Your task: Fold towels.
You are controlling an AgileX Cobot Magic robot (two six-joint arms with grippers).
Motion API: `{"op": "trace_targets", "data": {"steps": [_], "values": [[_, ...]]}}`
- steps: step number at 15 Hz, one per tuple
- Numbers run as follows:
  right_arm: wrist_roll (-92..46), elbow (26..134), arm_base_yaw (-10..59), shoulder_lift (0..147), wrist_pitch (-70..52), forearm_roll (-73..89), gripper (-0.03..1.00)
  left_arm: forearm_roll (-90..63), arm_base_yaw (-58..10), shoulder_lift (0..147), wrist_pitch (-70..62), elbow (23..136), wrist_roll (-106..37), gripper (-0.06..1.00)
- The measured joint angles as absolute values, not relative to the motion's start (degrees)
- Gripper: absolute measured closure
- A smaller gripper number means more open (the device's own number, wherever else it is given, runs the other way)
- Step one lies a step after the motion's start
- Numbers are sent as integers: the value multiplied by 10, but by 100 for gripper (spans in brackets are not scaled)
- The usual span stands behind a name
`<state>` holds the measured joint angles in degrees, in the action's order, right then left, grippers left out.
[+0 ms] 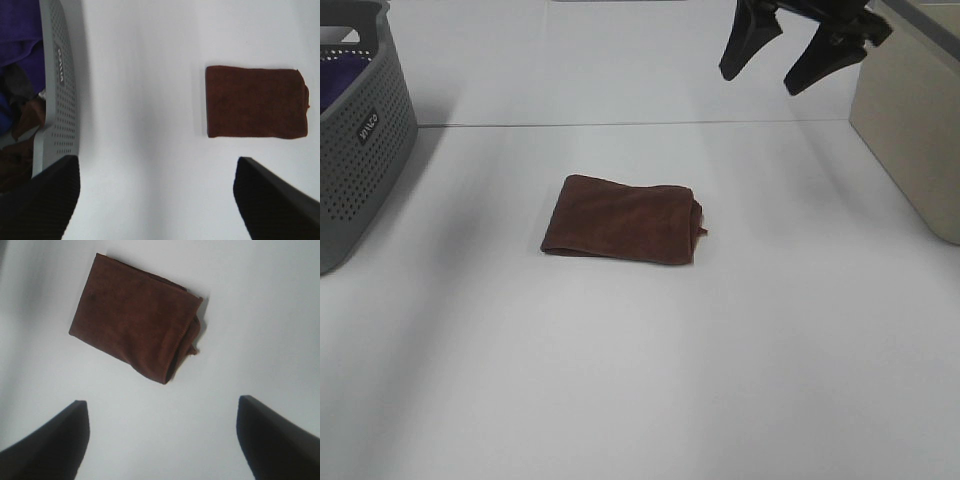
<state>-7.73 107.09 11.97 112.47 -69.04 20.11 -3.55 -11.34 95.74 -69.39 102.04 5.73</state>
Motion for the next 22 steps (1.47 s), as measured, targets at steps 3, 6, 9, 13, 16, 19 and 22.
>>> {"op": "trace_targets", "data": {"steps": [3, 6, 9, 13, 16, 19, 22], "values": [[-68, 957, 157, 1000, -691, 143, 20, -34, -113, 806, -695, 859, 58, 15], [-62, 819, 176, 886, -692, 135, 20, -34, -113, 672, -696, 714, 58, 15], [-54, 587, 179, 704, -678, 125, 20, -34, -113, 464, -697, 533, 59, 15], [-54, 390, 179, 529, -632, 124, 20, -34, -113, 264, -695, 400, 30, 15], [-54, 313, 179, 434, -606, 117, 20, -34, -113, 180, -672, 337, 11, 15], [-54, 291, 179, 335, -608, 92, 20, -41, -113, 139, -639, 304, 0, 15], [-54, 291, 179, 274, -609, 75, 20, -63, -113, 138, -611, 289, -23, 15]]}}
